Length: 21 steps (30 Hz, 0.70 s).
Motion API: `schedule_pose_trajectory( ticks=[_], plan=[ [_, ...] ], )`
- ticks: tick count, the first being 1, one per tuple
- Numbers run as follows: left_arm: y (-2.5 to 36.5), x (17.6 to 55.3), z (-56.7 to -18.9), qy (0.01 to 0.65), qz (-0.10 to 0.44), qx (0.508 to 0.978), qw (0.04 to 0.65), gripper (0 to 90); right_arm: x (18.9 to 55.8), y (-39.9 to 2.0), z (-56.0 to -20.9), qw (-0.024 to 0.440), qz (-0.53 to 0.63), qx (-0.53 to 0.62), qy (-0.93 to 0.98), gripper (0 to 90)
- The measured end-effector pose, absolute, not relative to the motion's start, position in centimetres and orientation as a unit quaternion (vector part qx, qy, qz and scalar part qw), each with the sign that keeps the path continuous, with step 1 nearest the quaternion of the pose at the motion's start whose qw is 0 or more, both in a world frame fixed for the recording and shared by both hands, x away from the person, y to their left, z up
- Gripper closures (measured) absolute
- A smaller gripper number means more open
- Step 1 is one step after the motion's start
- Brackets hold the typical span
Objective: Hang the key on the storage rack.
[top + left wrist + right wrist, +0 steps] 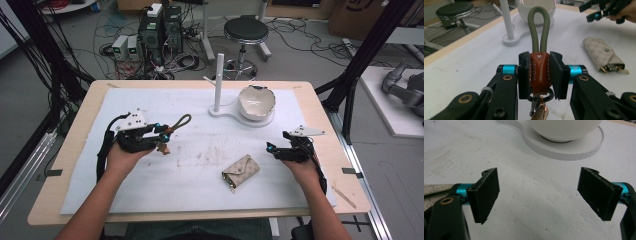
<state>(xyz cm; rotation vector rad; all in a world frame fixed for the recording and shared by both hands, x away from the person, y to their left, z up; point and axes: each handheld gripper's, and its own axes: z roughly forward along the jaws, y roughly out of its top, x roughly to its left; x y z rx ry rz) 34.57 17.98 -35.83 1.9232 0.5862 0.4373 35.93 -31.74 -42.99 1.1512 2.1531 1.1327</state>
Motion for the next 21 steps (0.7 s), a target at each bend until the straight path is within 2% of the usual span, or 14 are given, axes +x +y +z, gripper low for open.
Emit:
schedule_pose_trajectory(
  ticks=[9,21],
  plan=[
    [15.8,36.8,-32.7,0.225,0.200,0.810,0.504,70.3,35.9,-31.7,-43.0,0.223,0.410,0.417,0.780,18.1],
    [12.5,39.4,-29.2,0.216,0.211,0.799,0.520,70.3,35.9,-31.8,-42.9,0.230,0.407,0.421,0.778,18.1]
  ],
)
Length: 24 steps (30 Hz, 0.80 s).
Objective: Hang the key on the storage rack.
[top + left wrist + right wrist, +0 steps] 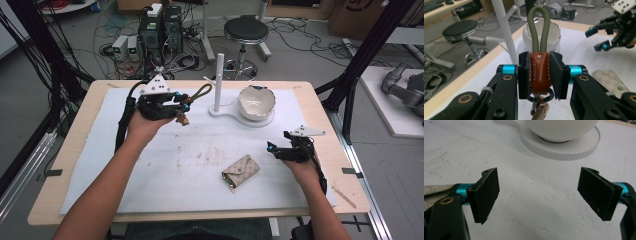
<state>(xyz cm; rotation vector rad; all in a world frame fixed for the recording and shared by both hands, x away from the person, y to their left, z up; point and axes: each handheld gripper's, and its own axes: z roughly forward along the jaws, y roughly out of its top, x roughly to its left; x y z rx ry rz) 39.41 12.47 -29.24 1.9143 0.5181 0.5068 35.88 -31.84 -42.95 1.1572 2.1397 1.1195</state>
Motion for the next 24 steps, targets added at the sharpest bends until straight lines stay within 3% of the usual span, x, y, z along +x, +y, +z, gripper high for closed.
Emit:
schedule_pose_trajectory(
  ticks=[9,24],
  plan=[
    [10.1,41.5,-27.2,0.212,0.233,0.800,0.510,70.3,35.9,-31.7,-43.1,0.221,0.407,0.417,0.782,18.1],
    [7.9,44.3,-28.1,0.229,0.238,0.817,0.472,70.2,35.9,-32.0,-43.2,0.219,0.408,0.420,0.781,18.1]
  ],
)
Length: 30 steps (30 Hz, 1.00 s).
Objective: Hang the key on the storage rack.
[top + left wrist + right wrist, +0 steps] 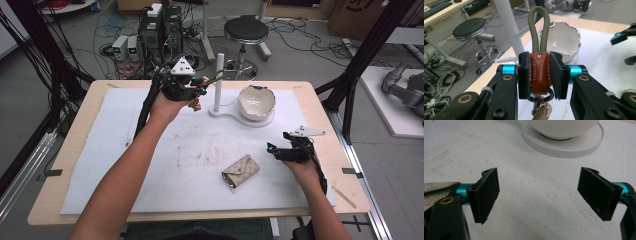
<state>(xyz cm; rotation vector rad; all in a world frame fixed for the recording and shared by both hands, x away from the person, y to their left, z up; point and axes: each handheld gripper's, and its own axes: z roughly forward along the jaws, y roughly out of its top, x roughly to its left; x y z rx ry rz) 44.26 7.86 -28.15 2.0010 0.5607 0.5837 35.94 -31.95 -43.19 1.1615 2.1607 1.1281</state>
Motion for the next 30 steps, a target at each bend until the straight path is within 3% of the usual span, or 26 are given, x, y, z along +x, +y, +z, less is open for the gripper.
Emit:
schedule_pose_trajectory(
  ticks=[17,30],
  plan=[
    [7.3,46.2,-29.6,0.254,0.242,0.827,0.439,68.9,35.8,-32.3,-43.1,0.223,0.411,0.423,0.776,18.1],
    [9.0,45.3,-30.4,0.272,0.229,0.813,0.461,36.5,35.9,-32.6,-43.1,0.225,0.411,0.428,0.773,18.1]
  ],
)
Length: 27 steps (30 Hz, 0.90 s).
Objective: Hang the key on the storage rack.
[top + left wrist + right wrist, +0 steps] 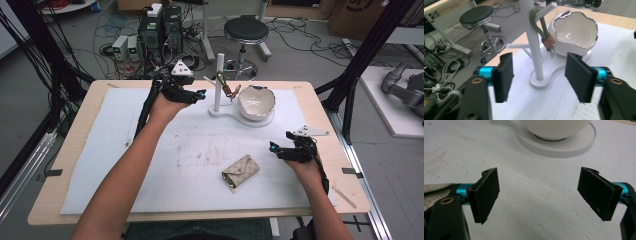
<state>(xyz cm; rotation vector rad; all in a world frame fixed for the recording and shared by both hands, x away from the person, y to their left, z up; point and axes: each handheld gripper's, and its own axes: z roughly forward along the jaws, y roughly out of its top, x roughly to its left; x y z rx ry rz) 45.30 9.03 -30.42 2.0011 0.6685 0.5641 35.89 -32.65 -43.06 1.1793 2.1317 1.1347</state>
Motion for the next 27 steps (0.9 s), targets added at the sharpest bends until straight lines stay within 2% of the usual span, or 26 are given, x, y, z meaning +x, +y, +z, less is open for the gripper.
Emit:
schedule_pose_trajectory(
  ticks=[5,13,27],
  plan=[
    [11.1,43.9,-32.1,0.278,0.209,0.808,0.475,30.3,36.0,-32.7,-43.1,0.224,0.413,0.430,0.771,18.1],
    [14.5,42.0,-34.3,0.300,0.202,0.808,0.465,24.6,35.9,-33.1,-43.0,0.224,0.416,0.437,0.765,18.1],
    [19.5,37.5,-36.1,0.306,0.236,0.789,0.477,21.2,35.9,-33.0,-43.0,0.229,0.412,0.435,0.767,18.1]
  ],
)
